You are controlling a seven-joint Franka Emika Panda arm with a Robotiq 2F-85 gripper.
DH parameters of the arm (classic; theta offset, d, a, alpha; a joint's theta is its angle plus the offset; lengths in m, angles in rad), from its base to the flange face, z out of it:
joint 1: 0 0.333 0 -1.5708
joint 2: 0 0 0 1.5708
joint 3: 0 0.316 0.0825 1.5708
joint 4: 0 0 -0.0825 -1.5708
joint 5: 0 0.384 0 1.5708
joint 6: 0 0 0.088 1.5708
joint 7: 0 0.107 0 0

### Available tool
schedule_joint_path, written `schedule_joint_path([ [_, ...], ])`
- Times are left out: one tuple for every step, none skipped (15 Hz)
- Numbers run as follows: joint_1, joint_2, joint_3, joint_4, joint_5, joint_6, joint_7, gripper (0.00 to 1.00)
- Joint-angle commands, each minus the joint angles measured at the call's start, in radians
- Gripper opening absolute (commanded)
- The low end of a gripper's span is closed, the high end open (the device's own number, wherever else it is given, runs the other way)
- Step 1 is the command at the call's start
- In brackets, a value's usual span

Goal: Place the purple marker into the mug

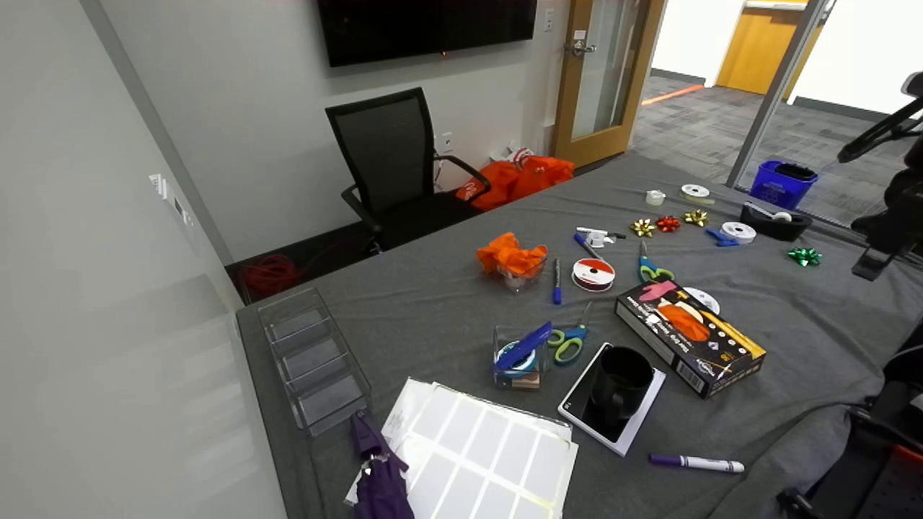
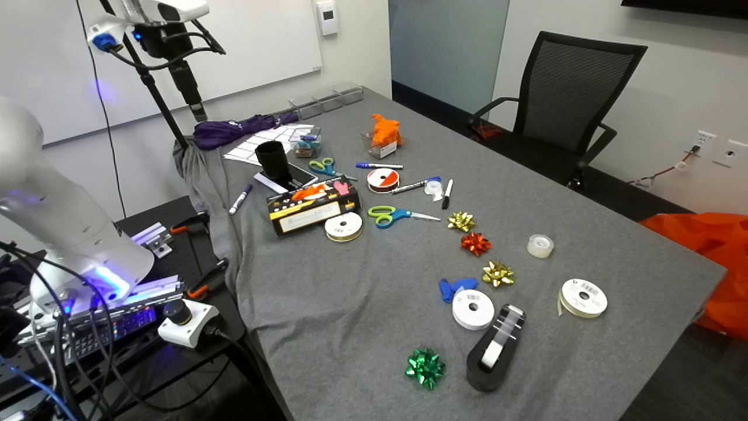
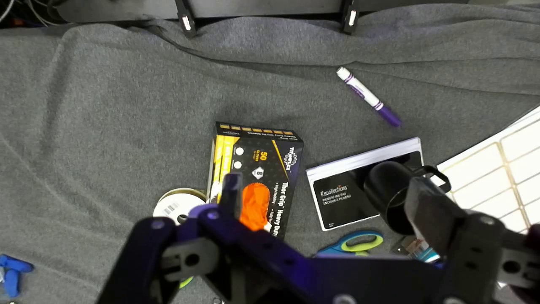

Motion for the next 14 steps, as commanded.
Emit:
schedule_joint_path([
  [0.016,0.027,0.014,-0.02,0.028,0.049,-0.013,1.0],
  [0.031,0.045,0.021,-0.029,0.043,0.073,-0.012,1.0],
  [0.044,0.059,0.029,-0.039,0.061,0.104,-0.008,1.0],
  [0.06,0.077,0.037,-0.048,0.081,0.133,-0.01,1.0],
  [0.076,0.098,0.042,-0.055,0.095,0.155,-0.02,1.0],
  [0.093,0.12,0.047,-0.063,0.11,0.18,-0.027,1.0],
  [0.11,0.145,0.051,-0.067,0.118,0.195,-0.042,1.0],
  [0.128,0.181,0.052,-0.055,0.125,0.211,-0.058,1.0],
  [0.147,0.208,0.047,-0.059,0.139,0.229,-0.08,1.0],
  [0.164,0.238,0.042,-0.059,0.154,0.249,-0.104,1.0],
  [0.173,0.269,0.044,-0.059,0.154,0.264,-0.125,1.0],
  [0.175,0.299,0.051,-0.059,0.139,0.28,-0.144,1.0],
  [0.177,0.331,0.058,-0.056,0.123,0.295,-0.157,1.0],
  [0.179,0.359,0.061,-0.058,0.116,0.322,-0.174,1.0],
])
